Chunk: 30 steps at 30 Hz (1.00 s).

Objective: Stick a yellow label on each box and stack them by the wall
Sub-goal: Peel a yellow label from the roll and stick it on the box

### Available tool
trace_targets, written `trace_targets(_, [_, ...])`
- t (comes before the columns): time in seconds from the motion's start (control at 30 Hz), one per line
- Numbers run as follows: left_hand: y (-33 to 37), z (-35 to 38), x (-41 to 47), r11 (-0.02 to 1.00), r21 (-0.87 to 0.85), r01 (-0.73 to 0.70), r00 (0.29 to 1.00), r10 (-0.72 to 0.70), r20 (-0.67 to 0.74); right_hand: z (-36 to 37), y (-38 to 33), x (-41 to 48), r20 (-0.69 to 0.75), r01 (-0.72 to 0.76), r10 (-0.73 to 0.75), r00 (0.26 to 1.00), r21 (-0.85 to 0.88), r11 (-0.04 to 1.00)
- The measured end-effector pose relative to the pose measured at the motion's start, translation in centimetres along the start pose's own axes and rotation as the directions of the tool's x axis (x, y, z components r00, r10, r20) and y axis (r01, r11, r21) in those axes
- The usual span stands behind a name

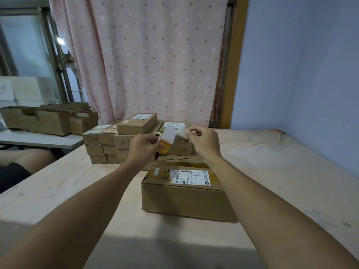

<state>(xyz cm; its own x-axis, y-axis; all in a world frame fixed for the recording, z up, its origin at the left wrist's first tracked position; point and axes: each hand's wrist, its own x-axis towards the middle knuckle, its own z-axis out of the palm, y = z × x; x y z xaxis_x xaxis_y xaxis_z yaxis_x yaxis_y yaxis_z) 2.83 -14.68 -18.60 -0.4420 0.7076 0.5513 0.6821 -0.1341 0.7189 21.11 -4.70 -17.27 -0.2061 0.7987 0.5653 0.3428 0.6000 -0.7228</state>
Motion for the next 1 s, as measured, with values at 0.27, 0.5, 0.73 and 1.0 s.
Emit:
trace_targets(0.27, [-5.3,-3.2,-0.4,0.945,0.276,0.178,0.983,-0.158,-0.091,0.8,0.5,-0.7,0.139,-0.076,0.057,0.989,0.137,0.988])
trace_targets(0.5, [-11.0,-3.8,-2.5,0.764,0.614,0.198,0.969,-0.248,-0.005,0.2,0.4,-1.5,0.288,-0.123,0.070,0.955,0.170,0.978])
trace_targets(0.73, [-13.9,-2.6,-4.2,0.607,0.791,0.079,0.953,-0.280,0.120,-1.3,1.8,-1.8,0.387,-0.159,0.112,0.915,0.091,0.983])
trace_targets(1.0, [-13.2,-2.5,-4.7,0.525,0.845,-0.096,0.964,-0.162,0.210,-2.0,3.1,-2.2,0.394,-0.201,0.173,0.903,0.030,0.979])
